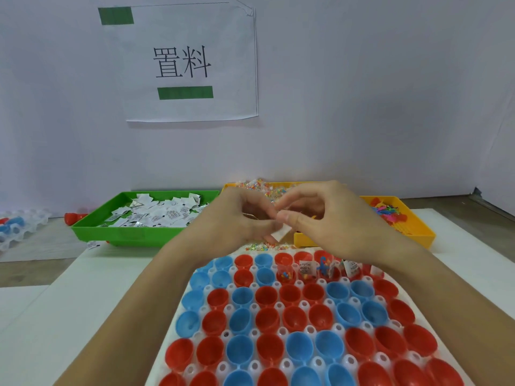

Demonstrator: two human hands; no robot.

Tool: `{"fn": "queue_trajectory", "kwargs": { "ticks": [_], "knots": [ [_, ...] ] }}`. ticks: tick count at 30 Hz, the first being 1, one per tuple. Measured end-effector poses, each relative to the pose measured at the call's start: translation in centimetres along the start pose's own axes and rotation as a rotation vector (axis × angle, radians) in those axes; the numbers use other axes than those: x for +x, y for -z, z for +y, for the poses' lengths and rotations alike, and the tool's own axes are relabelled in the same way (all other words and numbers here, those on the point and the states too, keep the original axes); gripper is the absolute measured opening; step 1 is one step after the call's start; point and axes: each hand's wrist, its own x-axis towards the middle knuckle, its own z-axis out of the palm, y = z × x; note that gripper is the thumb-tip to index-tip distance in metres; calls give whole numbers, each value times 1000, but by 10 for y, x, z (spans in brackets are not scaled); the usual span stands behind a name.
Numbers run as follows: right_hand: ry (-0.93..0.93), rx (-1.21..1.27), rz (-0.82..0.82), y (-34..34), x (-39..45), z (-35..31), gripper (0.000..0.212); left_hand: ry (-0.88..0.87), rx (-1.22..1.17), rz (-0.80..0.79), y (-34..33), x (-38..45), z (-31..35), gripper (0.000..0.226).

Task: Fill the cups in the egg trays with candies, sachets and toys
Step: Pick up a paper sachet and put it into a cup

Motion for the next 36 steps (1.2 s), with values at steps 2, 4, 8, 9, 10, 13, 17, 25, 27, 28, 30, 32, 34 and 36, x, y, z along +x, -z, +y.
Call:
{"fn": "queue_trajectory", "kwargs": {
  "ticks": [2, 4, 8, 9, 10, 13, 17, 25, 27, 28, 30, 32, 34, 36],
  "knots": [
    [6, 26, 24, 2, 0, -1, 7, -11, 27, -34, -5, 0, 1, 8],
    [-12, 36, -4, 3, 0, 1, 6, -15, 27, -30, -8, 1, 0, 7],
    [-47, 14, -75, 5, 0, 6, 3, -13, 41, -16, -11, 3, -4, 8],
    [-50, -8, -78, 6, 0, 7, 3, -12, 41, -17, -11, 3, -5, 8],
    [-57, -31, -75, 6, 0, 8, 5, -10, 47, -17, -11, 3, -6, 8],
    [-89, -112, -27, 8, 1, 13, 13, -1, 139, -32, -8, 5, -10, 6],
    [-95, -162, -60, 4, 1, 14, 11, 19, 301, -150, -4, 4, -15, 4],
    [-80, -214, -99, -10, 0, 15, 11, 21, 468, -232, -11, 4, -20, 3],
    [-79, -219, -108, -13, 0, 15, 11, 14, 471, -244, -12, 4, -21, 2],
    [-79, -217, -112, -13, 0, 15, 10, 12, 469, -246, -11, 4, -21, 2],
    [-78, -209, -122, -14, 0, 15, 9, 13, 460, -250, -11, 4, -21, 3],
    [-75, -209, -134, -16, -1, 14, 9, 1, 461, -247, -10, 5, -21, 4],
    [-70, -206, -146, -18, -1, 13, 7, -2, 462, -240, -10, 5, -21, 4],
    [-69, -201, -158, -19, -1, 11, 5, 3, 464, -235, -10, 5, -21, 5]
  ]
}}
